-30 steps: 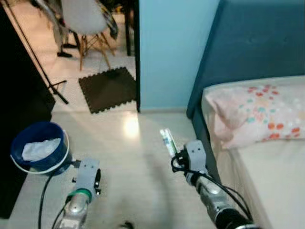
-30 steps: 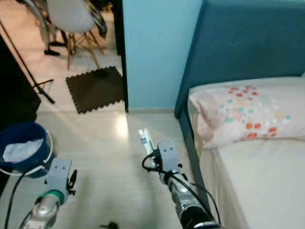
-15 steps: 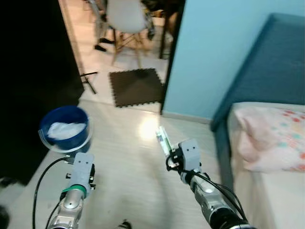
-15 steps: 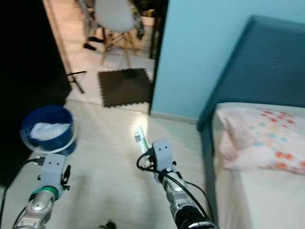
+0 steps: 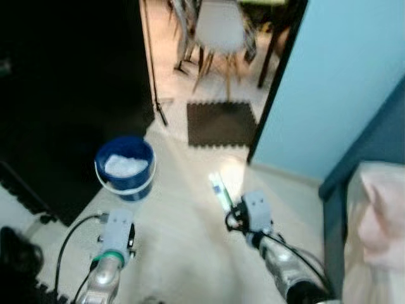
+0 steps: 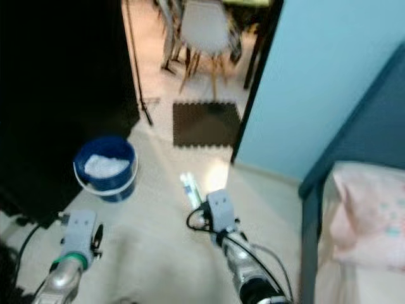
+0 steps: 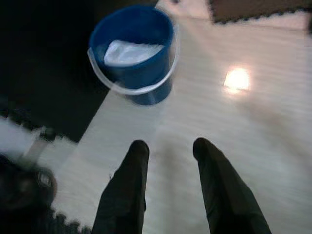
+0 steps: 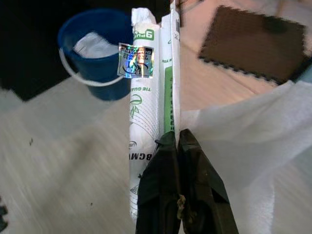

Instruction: Clean up the room

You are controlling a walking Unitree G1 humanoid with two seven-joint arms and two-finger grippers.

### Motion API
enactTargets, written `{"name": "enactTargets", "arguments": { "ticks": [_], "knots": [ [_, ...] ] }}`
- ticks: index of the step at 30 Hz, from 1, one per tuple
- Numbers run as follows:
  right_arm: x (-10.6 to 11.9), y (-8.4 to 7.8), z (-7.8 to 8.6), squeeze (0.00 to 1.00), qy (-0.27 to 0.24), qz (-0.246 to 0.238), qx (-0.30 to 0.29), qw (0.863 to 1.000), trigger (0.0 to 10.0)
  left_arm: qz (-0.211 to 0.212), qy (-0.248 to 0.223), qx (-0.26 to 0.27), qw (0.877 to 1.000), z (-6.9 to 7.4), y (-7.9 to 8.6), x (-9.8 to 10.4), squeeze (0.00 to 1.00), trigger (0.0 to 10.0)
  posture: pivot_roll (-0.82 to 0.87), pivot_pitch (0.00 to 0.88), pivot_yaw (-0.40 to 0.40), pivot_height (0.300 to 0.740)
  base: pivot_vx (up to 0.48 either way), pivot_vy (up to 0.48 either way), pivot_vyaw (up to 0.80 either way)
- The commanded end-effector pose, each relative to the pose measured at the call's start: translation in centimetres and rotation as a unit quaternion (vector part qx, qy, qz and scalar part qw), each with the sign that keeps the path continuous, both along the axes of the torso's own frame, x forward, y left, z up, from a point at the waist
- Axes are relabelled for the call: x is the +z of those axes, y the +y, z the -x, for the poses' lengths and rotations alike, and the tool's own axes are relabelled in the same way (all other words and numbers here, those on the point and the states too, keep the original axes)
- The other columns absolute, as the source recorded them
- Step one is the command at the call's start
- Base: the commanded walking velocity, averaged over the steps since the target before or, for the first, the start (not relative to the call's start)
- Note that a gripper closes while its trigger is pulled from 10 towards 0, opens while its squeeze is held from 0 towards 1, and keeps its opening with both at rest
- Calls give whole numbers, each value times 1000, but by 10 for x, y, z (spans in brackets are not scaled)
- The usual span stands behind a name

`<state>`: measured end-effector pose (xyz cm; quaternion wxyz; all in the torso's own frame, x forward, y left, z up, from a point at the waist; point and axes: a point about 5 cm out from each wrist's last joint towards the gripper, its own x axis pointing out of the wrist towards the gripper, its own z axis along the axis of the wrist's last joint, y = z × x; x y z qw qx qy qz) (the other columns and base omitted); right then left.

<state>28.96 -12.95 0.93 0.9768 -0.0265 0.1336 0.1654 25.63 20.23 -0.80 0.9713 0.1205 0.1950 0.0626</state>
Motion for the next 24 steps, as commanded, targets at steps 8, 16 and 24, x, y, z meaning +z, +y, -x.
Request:
{"name": "enactTargets", "arguments": {
  "ticks": [8,16,24],
  "knots": [
    [1,10,-1,0,0,-1,17,1000,10000,-10,13,9,1000,4,7,-4,0,10000,4,0,-16,720,449,0,723],
    [1,8,-2,0,1,-3,6,1000,10000,-13,11,7,1000,4,9,-3,0,10000,9,0,-12,720,442,0,525],
    [2,5,-5,0,8,-15,-19,1000,10000,-14,11,7,1000,4,11,-2,0,10000,14,0,-9,720,442,0,0]
  ]
}}
